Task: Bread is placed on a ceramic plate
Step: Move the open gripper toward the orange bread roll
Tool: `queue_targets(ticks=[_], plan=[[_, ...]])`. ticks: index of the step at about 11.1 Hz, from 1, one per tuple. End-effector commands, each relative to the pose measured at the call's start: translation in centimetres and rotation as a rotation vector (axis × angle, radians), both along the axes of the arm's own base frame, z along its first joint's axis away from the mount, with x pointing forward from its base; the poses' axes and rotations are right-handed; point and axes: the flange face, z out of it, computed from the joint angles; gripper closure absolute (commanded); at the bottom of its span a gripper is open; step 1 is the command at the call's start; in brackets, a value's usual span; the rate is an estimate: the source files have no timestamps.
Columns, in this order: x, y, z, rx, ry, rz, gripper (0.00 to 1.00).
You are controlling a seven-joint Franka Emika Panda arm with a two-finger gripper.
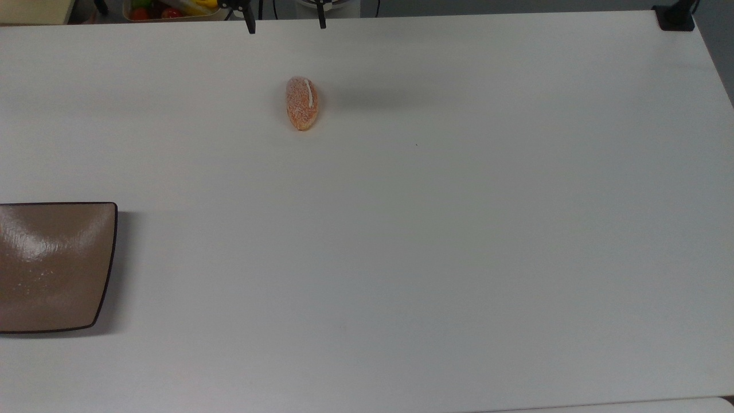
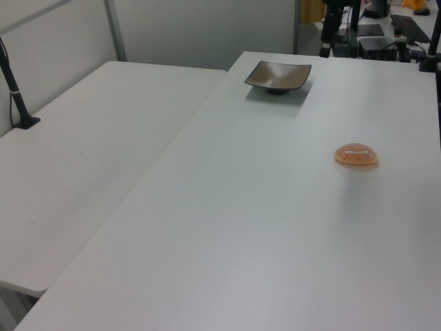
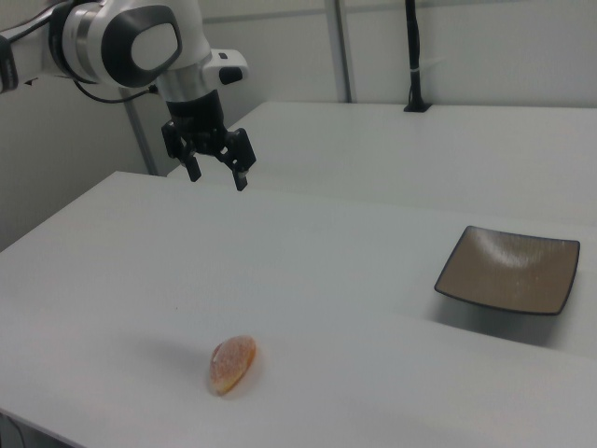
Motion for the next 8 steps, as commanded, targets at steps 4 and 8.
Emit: queue_targets(ticks=[4,8], plan=[[-0.3,-0.3,-0.01,0.009,-0.007,-0.016,0.0],[-0.1,0.07,-0.44,0.008,-0.004,-0.01,0.0]])
